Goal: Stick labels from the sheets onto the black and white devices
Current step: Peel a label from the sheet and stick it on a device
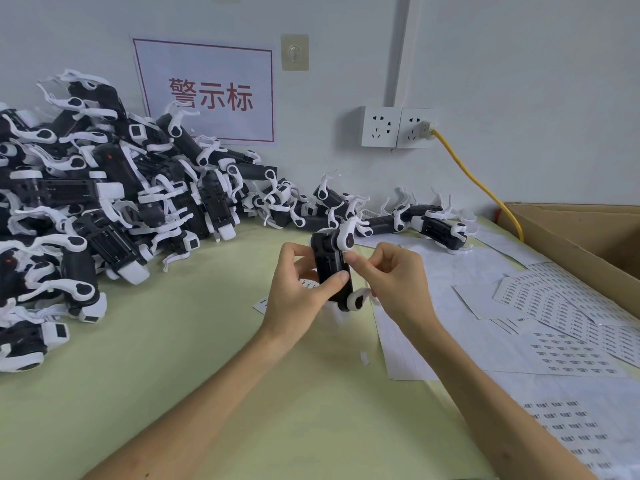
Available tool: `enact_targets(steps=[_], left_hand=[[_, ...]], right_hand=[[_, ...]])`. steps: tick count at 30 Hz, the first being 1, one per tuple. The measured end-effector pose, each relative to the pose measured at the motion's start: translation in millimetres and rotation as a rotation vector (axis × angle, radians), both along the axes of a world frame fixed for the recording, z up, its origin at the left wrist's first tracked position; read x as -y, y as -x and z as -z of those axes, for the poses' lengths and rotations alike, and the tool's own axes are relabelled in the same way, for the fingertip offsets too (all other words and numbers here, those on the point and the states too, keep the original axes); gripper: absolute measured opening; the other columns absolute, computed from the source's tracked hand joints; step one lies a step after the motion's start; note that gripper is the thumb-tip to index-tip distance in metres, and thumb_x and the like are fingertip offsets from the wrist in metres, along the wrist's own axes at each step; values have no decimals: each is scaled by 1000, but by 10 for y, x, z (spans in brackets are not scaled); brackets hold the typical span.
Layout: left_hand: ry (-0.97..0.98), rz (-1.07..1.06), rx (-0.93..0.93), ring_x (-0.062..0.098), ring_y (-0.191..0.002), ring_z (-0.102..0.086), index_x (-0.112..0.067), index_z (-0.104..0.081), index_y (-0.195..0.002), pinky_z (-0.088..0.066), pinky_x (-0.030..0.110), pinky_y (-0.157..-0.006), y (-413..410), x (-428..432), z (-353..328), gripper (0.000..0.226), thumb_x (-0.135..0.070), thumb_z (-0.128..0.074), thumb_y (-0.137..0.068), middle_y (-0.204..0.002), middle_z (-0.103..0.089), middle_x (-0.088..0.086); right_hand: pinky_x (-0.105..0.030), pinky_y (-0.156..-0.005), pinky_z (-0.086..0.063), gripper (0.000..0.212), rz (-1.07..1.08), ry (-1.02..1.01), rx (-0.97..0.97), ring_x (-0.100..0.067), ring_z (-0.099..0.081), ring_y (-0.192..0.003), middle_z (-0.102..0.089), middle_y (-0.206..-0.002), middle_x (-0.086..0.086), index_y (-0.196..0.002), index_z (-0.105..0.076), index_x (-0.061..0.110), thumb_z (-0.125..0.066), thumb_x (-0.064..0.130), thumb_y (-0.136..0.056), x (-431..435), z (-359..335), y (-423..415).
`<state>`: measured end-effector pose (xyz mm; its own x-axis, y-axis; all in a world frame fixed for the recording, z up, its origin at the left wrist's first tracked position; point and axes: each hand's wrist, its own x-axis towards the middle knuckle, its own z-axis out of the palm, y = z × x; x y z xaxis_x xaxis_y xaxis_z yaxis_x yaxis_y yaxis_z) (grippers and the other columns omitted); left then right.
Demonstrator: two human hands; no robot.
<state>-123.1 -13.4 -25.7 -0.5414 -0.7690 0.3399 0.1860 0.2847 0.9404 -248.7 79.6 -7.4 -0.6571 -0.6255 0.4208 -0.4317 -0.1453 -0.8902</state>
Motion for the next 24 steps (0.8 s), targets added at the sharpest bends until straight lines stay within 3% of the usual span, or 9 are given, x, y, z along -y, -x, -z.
enact_targets(steps=[2,5,10,15,19,24], left_hand=[[-103,53,-28,25,-92,-74,-21,-54,-110,-55,31,-74,5,-2,-33,46,-29,-79,-72,-98,-79,1],[-199,136,-39,34,-92,-73,-18,-54,-117,-50,39,-79,5,12,-61,40,-21,-74,-83,-101,-79,4],[-391,217,-100,20,-83,-74,-14,-55,-126,-55,28,-66,-9,40,-98,31,-12,-60,-96,-102,-79,8],[-680,343,-186,33,-82,-66,-7,-63,-124,-50,30,-52,-31,74,-116,35,-24,-50,-96,-104,-76,10],[-790,387,-216,34,-104,-66,-5,-66,-120,-52,37,-77,-6,103,-87,36,-29,-46,-101,-102,-74,12],[-777,373,-192,28,-97,-68,-11,-69,-117,-48,43,-105,30,94,-62,37,-38,-47,-106,-99,-76,11]], right_hand=[[-22,-46,-33,53,-20,19,20,-14,-37,-43,-41,-51,-12,-58,-47,6,-65,34,-99,-1,1,-14],[-20,-49,-33,58,-90,47,77,-19,-39,-50,-44,-52,-13,-63,-57,-4,-50,32,-107,2,1,-1],[-20,-51,-36,53,-117,68,103,-14,-42,-48,-48,-51,-10,-61,-61,0,-51,26,-107,9,-2,21],[-16,-49,-37,51,-71,87,140,-12,-43,-46,-50,-49,-8,-61,-63,-1,-52,21,-105,5,-9,69],[-17,-50,-38,54,-43,106,192,-12,-43,-45,-50,-47,-8,-52,-64,12,-52,20,-104,2,-22,118],[-17,-51,-37,55,-28,117,203,-12,-42,-45,-49,-46,-7,-50,-64,16,-53,23,-104,-3,-32,141]])
